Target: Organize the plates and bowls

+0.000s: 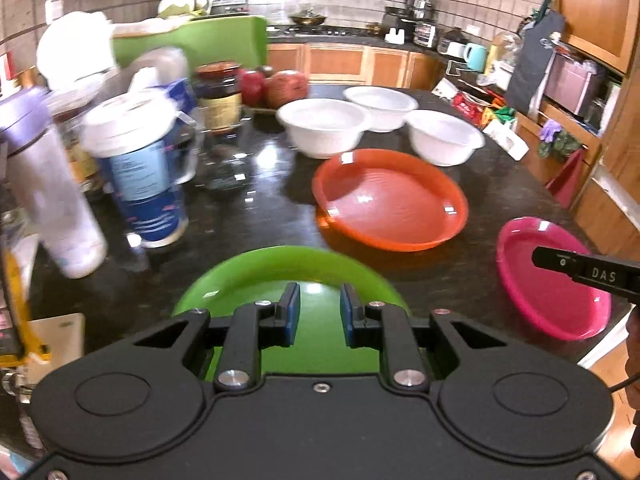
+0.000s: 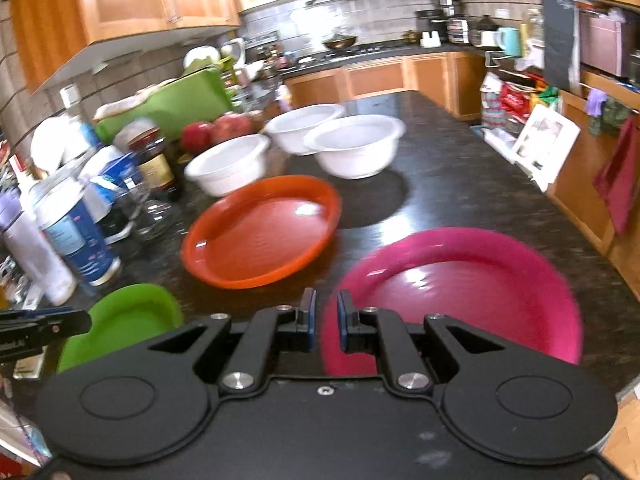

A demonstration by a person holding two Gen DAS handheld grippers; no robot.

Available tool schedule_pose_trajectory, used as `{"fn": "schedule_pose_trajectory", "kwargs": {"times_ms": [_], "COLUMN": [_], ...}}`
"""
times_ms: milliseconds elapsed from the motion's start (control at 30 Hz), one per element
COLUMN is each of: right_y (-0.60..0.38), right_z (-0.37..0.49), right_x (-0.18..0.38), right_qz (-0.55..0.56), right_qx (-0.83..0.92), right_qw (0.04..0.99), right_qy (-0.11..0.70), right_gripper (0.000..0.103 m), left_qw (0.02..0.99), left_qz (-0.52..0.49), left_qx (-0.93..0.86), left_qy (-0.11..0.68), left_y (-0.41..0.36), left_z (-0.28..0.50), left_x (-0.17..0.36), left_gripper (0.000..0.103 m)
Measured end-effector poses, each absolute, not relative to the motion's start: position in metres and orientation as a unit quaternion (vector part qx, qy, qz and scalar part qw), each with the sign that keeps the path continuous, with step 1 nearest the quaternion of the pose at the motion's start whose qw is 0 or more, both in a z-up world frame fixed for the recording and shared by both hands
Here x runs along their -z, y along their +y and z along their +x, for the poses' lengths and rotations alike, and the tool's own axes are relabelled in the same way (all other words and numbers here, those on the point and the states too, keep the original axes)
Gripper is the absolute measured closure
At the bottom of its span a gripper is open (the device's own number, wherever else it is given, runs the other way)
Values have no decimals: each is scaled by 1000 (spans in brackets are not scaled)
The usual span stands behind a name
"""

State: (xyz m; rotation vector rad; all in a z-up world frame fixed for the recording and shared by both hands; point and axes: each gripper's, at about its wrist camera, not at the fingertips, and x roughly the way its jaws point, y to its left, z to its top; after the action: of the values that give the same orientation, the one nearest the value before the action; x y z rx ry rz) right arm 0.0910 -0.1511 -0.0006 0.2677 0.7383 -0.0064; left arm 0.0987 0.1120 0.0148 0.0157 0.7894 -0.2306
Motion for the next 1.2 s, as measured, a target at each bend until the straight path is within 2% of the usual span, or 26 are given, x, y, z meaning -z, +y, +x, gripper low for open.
{"fn": "schedule_pose_trajectory", "kwargs": {"times_ms": [500, 1200], "right_y": [-293, -329], "right_z": [94, 122], "right_x": [19, 47], "right_qz": [102, 87], "right_qx": [25, -87], "right_qw": [922, 903], "right_qy": [374, 412], "right_gripper": [89, 89], "left_qw": [900, 871], "left_qz": [0, -39], "left_qx": [126, 61], "left_qy": [417, 487], "left_y": [-17, -59], "left_z": [121, 125], "left_x": [7, 36], "left_gripper": [75, 75]}}
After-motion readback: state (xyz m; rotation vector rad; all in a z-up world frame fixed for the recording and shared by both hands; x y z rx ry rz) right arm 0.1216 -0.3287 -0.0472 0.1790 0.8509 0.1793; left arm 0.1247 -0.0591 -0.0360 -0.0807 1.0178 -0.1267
